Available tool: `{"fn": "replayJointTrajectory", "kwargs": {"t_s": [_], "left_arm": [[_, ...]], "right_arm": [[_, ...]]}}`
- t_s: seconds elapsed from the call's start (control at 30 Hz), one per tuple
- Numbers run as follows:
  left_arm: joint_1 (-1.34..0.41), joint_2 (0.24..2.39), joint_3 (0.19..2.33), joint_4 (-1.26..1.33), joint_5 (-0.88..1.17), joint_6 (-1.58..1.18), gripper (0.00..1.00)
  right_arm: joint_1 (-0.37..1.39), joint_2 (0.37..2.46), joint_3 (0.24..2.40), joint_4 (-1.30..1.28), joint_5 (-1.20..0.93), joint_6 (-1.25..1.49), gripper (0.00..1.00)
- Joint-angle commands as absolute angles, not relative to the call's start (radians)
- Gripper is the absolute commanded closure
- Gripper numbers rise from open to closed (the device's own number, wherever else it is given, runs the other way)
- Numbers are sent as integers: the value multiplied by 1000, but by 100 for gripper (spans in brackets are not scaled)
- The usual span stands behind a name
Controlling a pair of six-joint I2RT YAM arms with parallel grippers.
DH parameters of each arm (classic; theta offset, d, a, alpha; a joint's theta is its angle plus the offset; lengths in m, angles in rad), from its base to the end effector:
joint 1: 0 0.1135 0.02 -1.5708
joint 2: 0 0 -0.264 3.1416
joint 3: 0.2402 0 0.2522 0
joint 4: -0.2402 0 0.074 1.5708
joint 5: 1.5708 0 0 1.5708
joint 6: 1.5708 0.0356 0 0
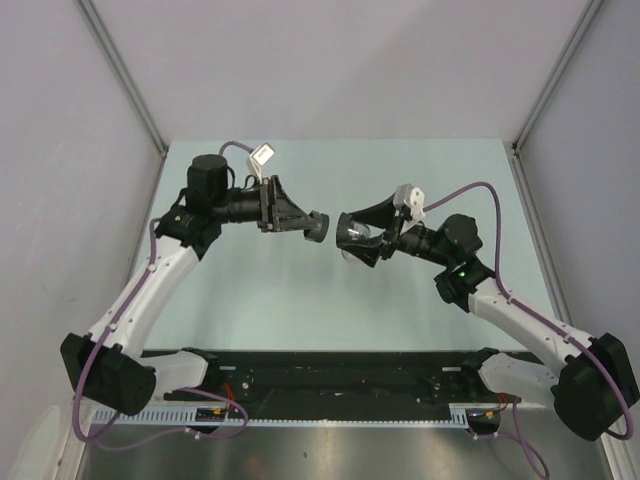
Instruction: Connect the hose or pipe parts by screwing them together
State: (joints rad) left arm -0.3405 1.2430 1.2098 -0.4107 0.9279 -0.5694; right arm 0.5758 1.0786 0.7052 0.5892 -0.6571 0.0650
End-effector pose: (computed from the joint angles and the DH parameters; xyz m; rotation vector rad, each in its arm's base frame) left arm 0.2430 -0.1163 0.3743 0.4087 2.1054 -1.4869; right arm 0.1937 0.1517 0.3346 -0.8981 1.1663 0.9691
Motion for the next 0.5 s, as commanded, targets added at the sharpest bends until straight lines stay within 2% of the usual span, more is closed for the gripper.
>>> {"fn": "replayJointTrajectory", "kwargs": {"t_s": [0.0,0.07,0.2,0.33,0.47], "left_arm": [[-331,1126,1139,-188,1035,-800,100],[-331,1106,1112,-74,1060,-888,100],[-331,1066,1104,-31,1052,-916,100],[-325,1031,1057,173,1058,-1040,100],[-321,1016,1051,213,1046,-1080,100]], "right_arm": [[626,1085,719,885,-747,164,49],[626,1080,719,922,-749,160,49],[608,1052,719,957,-735,170,49],[575,1060,719,1127,-724,376,50],[571,1062,710,1276,-704,553,50]]}}
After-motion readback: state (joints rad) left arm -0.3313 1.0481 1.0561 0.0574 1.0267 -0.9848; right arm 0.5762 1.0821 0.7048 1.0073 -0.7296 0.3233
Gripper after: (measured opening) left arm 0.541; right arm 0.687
